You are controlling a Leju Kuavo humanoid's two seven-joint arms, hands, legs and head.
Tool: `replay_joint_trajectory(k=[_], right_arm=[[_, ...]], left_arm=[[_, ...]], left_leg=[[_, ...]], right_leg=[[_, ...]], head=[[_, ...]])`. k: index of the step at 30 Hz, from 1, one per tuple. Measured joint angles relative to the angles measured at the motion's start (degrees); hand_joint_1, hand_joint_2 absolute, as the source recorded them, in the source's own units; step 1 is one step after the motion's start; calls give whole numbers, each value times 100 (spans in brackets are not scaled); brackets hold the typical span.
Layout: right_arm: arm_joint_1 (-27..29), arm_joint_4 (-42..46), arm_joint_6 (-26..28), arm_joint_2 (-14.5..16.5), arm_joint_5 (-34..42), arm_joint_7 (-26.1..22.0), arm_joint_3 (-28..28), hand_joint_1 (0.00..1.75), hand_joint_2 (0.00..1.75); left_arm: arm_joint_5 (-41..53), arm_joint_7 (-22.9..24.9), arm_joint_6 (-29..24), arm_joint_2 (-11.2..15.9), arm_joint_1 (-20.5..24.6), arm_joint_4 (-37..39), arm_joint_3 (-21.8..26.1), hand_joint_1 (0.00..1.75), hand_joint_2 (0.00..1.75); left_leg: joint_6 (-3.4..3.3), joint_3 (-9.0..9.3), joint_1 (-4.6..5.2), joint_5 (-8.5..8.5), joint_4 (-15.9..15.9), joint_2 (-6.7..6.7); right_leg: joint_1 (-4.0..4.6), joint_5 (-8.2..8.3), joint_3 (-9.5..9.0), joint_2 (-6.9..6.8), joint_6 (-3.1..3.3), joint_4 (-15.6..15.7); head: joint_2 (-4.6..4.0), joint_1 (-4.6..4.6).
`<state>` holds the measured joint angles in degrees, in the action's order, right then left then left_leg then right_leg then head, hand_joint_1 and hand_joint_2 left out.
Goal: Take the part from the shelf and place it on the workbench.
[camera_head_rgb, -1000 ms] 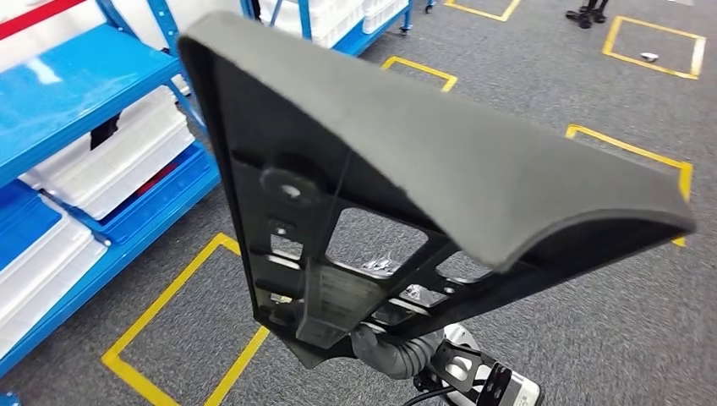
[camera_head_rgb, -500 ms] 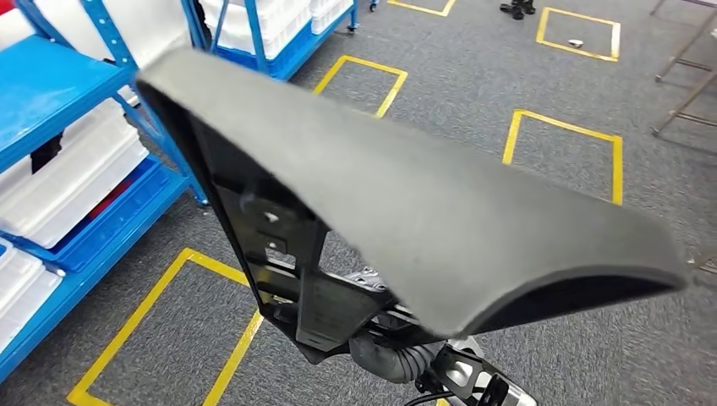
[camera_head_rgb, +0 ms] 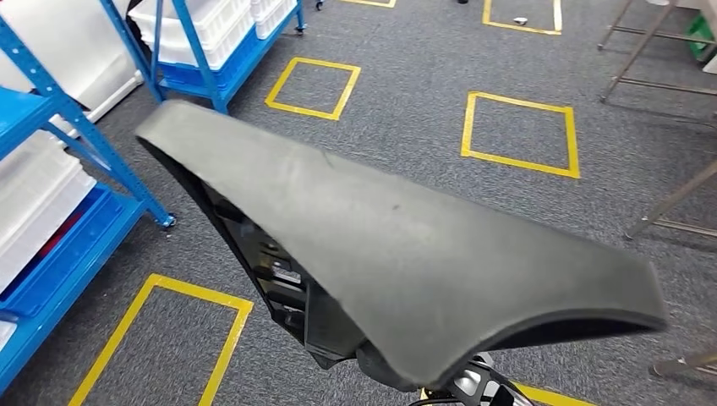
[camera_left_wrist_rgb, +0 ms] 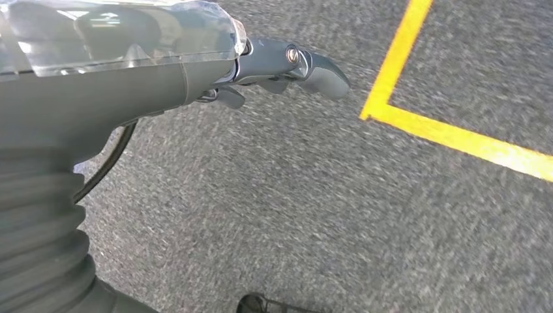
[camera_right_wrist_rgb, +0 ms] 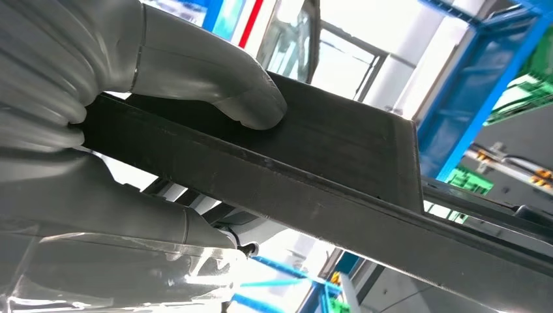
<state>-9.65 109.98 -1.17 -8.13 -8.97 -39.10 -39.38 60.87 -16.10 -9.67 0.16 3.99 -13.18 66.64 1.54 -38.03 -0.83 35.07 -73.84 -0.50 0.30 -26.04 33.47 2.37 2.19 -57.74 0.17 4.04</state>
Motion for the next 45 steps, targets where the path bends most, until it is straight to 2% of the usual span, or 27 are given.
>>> replay_joint_trajectory(k=[2,4,6,8,10,12,14,15,16,17,18,20,22,24,25,27,29,31,32,33,34,36,38,40,42,44,45], right_arm=[[23,1,1,-9,-6,0,15,175,175],[39,5,4,-15,-28,0,40,175,175],[66,20,8,-24,-56,0,72,175,175],[95,42,9,-40,-69,0,96,175,175],[109,60,9,-57,-73,0,110,175,175],[114,65,8,-70,-71,0,119,175,175],[125,64,8,-87,-69,0,121,175,175],[133,63,8,-96,-69,0,121,175,175],[139,63,8,-102,-69,0,121,175,175],[143,64,8,-105,-69,0,121,175,175],[144,65,8,-107,-69,0,122,175,175],[140,76,8,-108,-68,0,124,175,175],[138,92,8,-110,-67,0,126,175,175],[139,105,8,-114,-67,0,127,175,175],[139,116,7,-115,-67,0,127,175,175],[107,143,-10,-109,-81,0,126,175,175],[75,152,-67,-96,-134,0,126,175,175],[79,154,-137,-90,-212,0,126,175,175],[82,155,-169,-90,-245,0,126,175,175],[84,158,-209,-90,-262,0,127,175,175],[84,163,-252,-90,-268,0,129,175,175],[86,177,-349,-91,-262,0,137,175,175],[92,194,-436,-95,-255,0,148,175,175],[104,204,-493,-102,-248,0,155,175,175],[111,213,-517,-107,-231,0,165,175,175],[115,221,-537,-109,-200,0,187,175,175],[120,220,-560,-109,-181,0,207,175,175]], left_arm=[[7,-4,-1,-3,2,-1,0,0,175],[16,-4,1,-3,8,-1,0,0,175],[27,1,4,-5,13,-1,0,0,175],[36,5,8,-7,25,-1,0,0,175],[37,3,15,-9,44,-2,0,0,175],[32,3,21,-10,39,-2,1,0,175],[24,12,21,-10,21,-2,3,0,175],[22,17,21,-10,19,-2,5,0,175],[21,20,21,-10,23,-2,6,0,175],[20,22,21,-10,30,-2,7,0,175],[20,23,21,-10,36,-1,6,0,175],[20,23,21,-17,42,-1,5,0,175],[20,26,22,-25,41,0,5,0,175],[20,30,24,-30,47,-1,6,0,175],[20,30,24,-31,53,-1,7,0,175],[22,10,28,-34,53,-2,8,0,175],[24,-21,31,-34,30,-2,14,0,175],[32,-45,37,-28,14,-2,23,0,175],[44,-53,44,-23,14,-2,25,0,175],[63,-56,55,-14,18,-2,25,0,175],[82,-58,67,-4,23,-2,25,0,175],[116,-81,100,13,33,-2,24,0,175],[132,-136,143,21,42,-2,23,0,175],[133,-199,183,29,52,-2,23,0,175],[121,-249,208,35,61,-2,24,0,175],[102,-273,215,41,48,-2,27,0,175],[91,-273,214,43,35,-2,31,0,175]], left_leg=[[-4,259,-16,-427,652,70],[-19,549,-41,-678,1312,306],[-64,621,-32,-682,1482,433],[-140,622,-12,-719,1510,338],[-220,634,-13,-757,1562,226],[-269,638,-2,-771,1590,97],[-286,630,18,-766,1590,-44],[-287,630,25,-761,1589,-112],[-286,634,30,-755,1589,-174],[-283,644,35,-746,1589,-229],[-276,659,38,-736,1590,-277],[-243,687,49,-712,1592,-355],[-191,706,53,-695,1598,-437],[-133,725,61,-679,1619,-528],[-104,729,63,-651,1605,-512],[-60,583,67,-431,1261,-291],[-48,198,53,-61,454,-39],[-39,-153,48,91,-170,11],[-35,-182,40,-11,-162,14],[-28,-97,28,-218,84,21],[-20,70,10,-469,480,53],[-20,398,-27,-752,1206,254],[-70,503,-21,-760,1439,378],[-150,503,-3,-779,1457,291],[-223,515,-10,-795,1484,190],[-272,521,-2,-793,1499,80],[-285,519,10,-788,1500,20]], right_leg=[[-10,-17,0,138,-23,-43],[-15,-39,38,261,-75,-108],[-27,-29,98,361,-142,-141],[-50,-5,134,424,-214,-138],[-46,-113,208,211,-276,-283],[-50,-450,478,-102,-330,-861],[-78,-765,832,-195,-372,-1601],[-87,-790,909,-204,-380,-1772],[-92,-711,873,-213,-378,-1719],[-91,-548,722,-236,-366,-1446],[-78,-349,482,-306,-338,-1014],[-4,-125,88,-538,-248,-281],[65,-110,-7,-621,-177,-62],[63,-79,-8,-507,-129,-21],[47,-56,-31,-459,-102,24],[7,-10,-88,-350,-42,114],[5,-12,-103,-228,-8,117],[8,-27,-108,-90,3,94],[4,-38,-114,-18,-3,79],[-4,-55,-123,54,-16,58],[-15,-77,-132,120,-34,31],[-28,-134,-112,243,-95,-55],[-39,-157,-57,338,-162,-115],[-53,-151,-23,402,-216,-121],[-45,-263,47,228,-266,-276],[-45,-574,308,-68,-313,-836],[-53,-748,502,-148,-329,-1224]], head=[[0,0],[0,-1],[0,-1],[0,0],[0,-1],[0,-2],[0,-2],[0,-2],[0,-2],[0,-2],[0,-2],[0,-2],[0,-2],[0,-2],[0,-2],[0,-1],[0,0],[0,0],[0,0],[0,0],[0,0],[0,0],[0,-1],[0,-1],[0,-1],[0,-2],[0,-1]])
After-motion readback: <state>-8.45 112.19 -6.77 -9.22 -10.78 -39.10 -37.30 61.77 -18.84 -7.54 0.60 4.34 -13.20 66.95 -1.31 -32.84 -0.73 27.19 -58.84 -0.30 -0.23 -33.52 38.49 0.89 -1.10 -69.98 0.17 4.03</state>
